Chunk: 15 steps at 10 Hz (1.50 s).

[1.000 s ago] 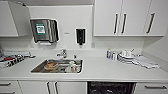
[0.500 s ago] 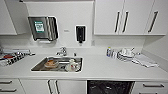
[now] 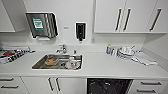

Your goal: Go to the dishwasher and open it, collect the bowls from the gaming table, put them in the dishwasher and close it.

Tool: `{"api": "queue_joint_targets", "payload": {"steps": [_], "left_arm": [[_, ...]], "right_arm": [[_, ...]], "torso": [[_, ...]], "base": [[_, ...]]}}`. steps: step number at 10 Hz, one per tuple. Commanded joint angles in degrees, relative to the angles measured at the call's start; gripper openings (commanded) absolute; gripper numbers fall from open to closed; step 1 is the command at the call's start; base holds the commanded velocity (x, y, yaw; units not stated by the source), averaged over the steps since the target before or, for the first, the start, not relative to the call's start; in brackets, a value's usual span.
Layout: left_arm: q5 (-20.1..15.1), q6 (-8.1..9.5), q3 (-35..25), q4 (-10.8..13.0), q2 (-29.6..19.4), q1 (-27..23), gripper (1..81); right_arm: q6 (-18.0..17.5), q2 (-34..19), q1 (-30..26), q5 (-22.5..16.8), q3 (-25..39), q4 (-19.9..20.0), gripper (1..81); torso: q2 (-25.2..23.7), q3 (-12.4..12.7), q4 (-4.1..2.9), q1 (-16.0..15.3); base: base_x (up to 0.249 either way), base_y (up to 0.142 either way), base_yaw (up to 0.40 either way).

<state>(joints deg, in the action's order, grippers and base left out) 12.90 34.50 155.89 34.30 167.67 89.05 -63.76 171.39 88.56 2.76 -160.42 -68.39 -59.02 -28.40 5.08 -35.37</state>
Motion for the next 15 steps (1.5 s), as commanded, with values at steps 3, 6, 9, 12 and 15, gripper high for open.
{"api": "queue_joint_targets", "payload": {"steps": [3, 6, 9, 12, 15], "left_arm": [[-2.53, -0.22, 0.47, -0.11, -0.67, -1.82, 81.1], [-2.53, -0.31, 2.58, -0.11, 1.00, -1.73, 81.1], [-2.53, -0.22, 3.72, -0.11, 1.71, -1.73, 81.1], [-2.53, -0.31, 3.72, -0.11, 1.88, -1.73, 81.1], [-2.53, -0.31, 3.81, -0.11, 1.97, -1.73, 81.1]], "right_arm": [[0.83, -2.08, -0.36, 1.73, 3.63, -2.98, 81.1], [0.56, -1.99, -0.44, 1.73, 3.28, -2.80, 81.1], [0.48, -2.08, -0.62, 1.64, 2.76, -2.80, 81.1], [0.48, -2.08, -0.53, 1.64, 2.66, -2.80, 81.1], [0.48, -2.07, -0.53, 1.64, 2.66, -2.80, 81.1]], "torso": [[9.88, 0.00, 0.00, 6.36], [16.13, 2.37, 0.00, 10.38], [20.94, 6.03, 0.00, 13.48], [27.17, 10.62, 0.00, 17.58], [33.42, 15.24, 0.00, 21.71]], "base": [[0.000, 0.000, 0.000], [0.000, 0.000, 0.000], [0.000, 0.000, 0.000], [0.000, 0.000, 0.000], [0.000, 0.000, 0.000]]}}
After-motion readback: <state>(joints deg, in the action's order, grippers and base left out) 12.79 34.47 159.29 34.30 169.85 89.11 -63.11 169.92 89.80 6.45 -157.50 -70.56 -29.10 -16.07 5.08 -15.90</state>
